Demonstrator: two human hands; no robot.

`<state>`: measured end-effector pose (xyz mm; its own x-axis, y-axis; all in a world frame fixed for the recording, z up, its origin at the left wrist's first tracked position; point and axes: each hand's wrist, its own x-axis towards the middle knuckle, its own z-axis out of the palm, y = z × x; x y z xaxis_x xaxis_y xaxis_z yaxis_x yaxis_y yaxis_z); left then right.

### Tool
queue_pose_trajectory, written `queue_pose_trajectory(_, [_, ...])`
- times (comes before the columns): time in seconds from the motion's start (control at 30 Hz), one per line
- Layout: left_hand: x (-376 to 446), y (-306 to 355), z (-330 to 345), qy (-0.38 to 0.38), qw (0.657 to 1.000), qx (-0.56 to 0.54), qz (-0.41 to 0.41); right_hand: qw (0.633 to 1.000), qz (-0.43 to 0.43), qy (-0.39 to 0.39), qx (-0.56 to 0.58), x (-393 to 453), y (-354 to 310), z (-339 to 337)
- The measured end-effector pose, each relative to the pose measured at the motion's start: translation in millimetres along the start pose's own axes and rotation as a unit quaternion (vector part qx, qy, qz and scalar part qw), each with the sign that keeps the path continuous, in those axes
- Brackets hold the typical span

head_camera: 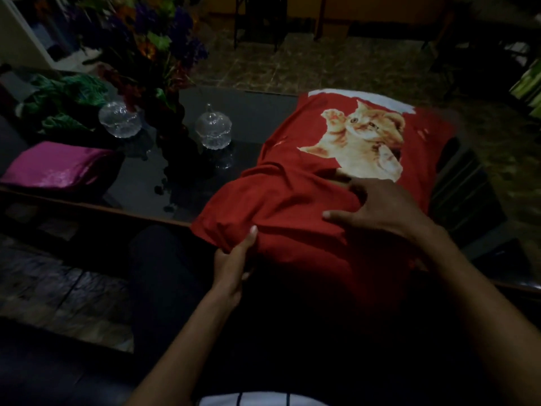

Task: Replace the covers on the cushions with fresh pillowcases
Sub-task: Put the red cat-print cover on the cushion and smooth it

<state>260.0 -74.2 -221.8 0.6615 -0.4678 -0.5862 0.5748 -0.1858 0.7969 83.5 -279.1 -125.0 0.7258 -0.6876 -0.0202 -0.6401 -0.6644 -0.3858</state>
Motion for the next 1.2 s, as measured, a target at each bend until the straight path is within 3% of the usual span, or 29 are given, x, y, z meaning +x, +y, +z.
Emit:
queue_pose_trajectory(0.07, [-10.1, -13.8, 6.9, -0.054, 0.996, 0.02, -0.065, 0.999, -0.017, -0.026, 0.021, -0.4, 10.8, 0.1])
queue_pose_trajectory(0.17, [-19.6, -13.7, 31.6, -0.147, 0.979, 0.03, -0.139, 0.997, -0.023, 0.05, 0.048, 12.6, 12.7, -1.0])
queue_pose_trajectory(0.27, [-29.4, -9.8, 54.3, -0.208, 0.967, -0.022, -0.145, 0.989, -0.041, 0.12, 0.076, 27.0, 5.6, -5.2])
queue_pose_trajectory(0.4, [-35.8, -26.7, 56.1, -0.2, 0.973, -0.01, -0.115, 0.979, -0.044, 0.187, 0.064, 25.0, 3.5, -12.1])
queue_pose_trajectory(0.53, [-33.0, -47.7, 50.8, -0.184, 0.976, 0.045, -0.104, 0.95, 0.029, 0.297, 0.087, 39.8, 5.0, -24.8])
queue_pose_trajectory(0.67, [-37.4, -45.6, 60.8, -0.215, 0.966, -0.025, -0.141, 0.988, 0.049, 0.136, 0.058, 45.6, 9.9, -5.9])
queue_pose_trajectory(0.87, [-33.5, -48.4, 67.4, -0.203, 0.965, -0.045, -0.159, 0.992, 0.061, -0.021, 0.105, 10.0, 34.5, -19.1])
queue_pose_trajectory(0.93, [-32.0, -51.2, 68.9, -0.178, 0.973, -0.026, -0.142, 0.994, 0.065, -0.002, 0.086, 11.4, 37.2, -16.5])
queue_pose_trajectory(1.07, [-27.6, -43.2, 66.8, -0.103, 0.989, 0.003, -0.11, 0.992, 0.065, 0.109, 0.024, 30.5, 22.6, -10.1])
queue_pose_trajectory(1.2, [-23.5, -28.7, 54.7, -0.09, 0.993, -0.009, -0.077, 0.986, 0.062, 0.152, 0.019, 44.1, 6.6, 10.6])
